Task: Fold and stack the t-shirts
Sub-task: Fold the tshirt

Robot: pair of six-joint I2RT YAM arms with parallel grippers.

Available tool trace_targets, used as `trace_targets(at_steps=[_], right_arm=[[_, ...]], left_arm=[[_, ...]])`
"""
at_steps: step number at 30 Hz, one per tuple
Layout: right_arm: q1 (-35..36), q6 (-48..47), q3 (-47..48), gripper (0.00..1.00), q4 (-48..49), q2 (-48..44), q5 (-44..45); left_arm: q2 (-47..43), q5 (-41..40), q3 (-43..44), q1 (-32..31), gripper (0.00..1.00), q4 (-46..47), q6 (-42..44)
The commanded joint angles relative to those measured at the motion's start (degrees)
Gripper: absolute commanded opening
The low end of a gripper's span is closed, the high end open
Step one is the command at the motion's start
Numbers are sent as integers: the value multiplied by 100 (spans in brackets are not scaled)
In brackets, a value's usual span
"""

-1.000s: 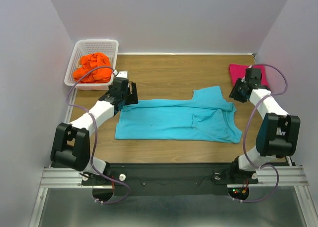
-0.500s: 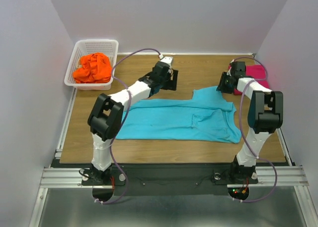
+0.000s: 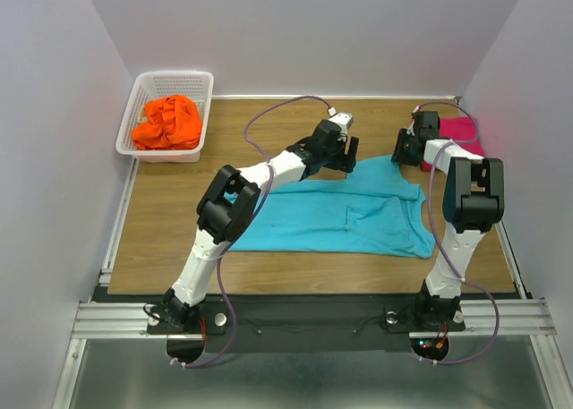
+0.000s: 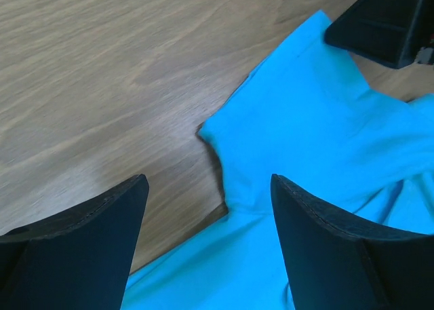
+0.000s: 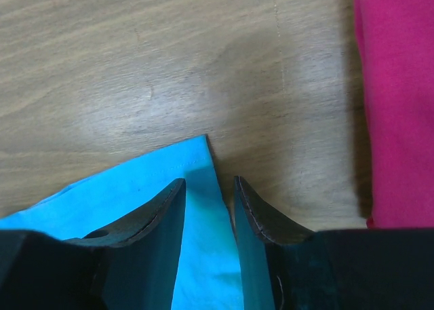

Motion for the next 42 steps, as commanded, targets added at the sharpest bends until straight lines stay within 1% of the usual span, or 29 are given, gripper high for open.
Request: trace_targets(at_steps=[1,7,14,19,20,22,23,25,26,27,29,30,31,32,33,34,35,36,37,38,42], right_arm=[[19,-112,256,40,306,115,98],[28,-226,317,40,315,211,-77],[45,-270,344,40,306,396,-543],[116,-252,247,36,289,466,-666],[124,-252,230,36,289,458,-675],[168,-261,203,33,280,466,-684],[177,-253,203,33,280,466,-693],[203,-244,177,28,280,484,-702],[212,-244,168,26,280,475,-719],[221,-244,159,25,280,467,-711],[256,-235,133,21,280,458,-720],[265,-226,133,19,280,449,-737],[265,-209,133,14,280,431,-754],[265,-200,142,12,280,414,-772],[265,-182,150,11,280,388,-772],[265,-165,159,7,280,361,-772],[265,-156,185,5,280,344,-772],[265,-121,203,3,280,309,-764],[265,-103,212,1,280,221,-755],[265,-60,221,1,280,159,-746],[265,46,186,1,262,-253,-729]], left_arm=[[122,301,315,33,83,603,-104],[359,582,235,-28,79,903,-209],[570,627,130,-63,72,1043,-402],[667,644,112,-63,64,1096,-499],[693,644,112,-63,57,1096,-499],[728,618,121,-63,55,1088,-508],[763,618,130,-63,51,1096,-517],[808,618,156,-63,49,1088,-517],[869,627,165,-63,45,1079,-525],[887,618,182,-63,43,1079,-534],[931,644,217,-63,42,1070,-534],[966,653,226,-63,37,1079,-534],[975,653,227,-63,36,1079,-526],[983,653,244,-63,31,1079,-517],[984,671,235,-63,30,1079,-482],[975,662,244,-63,27,1087,-473],[931,653,235,-63,15,1096,-464],[905,662,235,-63,8,1096,-438],[870,671,227,-63,6,1122,-420],[800,679,209,-63,0,1131,-411],[449,793,78,-63,0,1132,-350]])
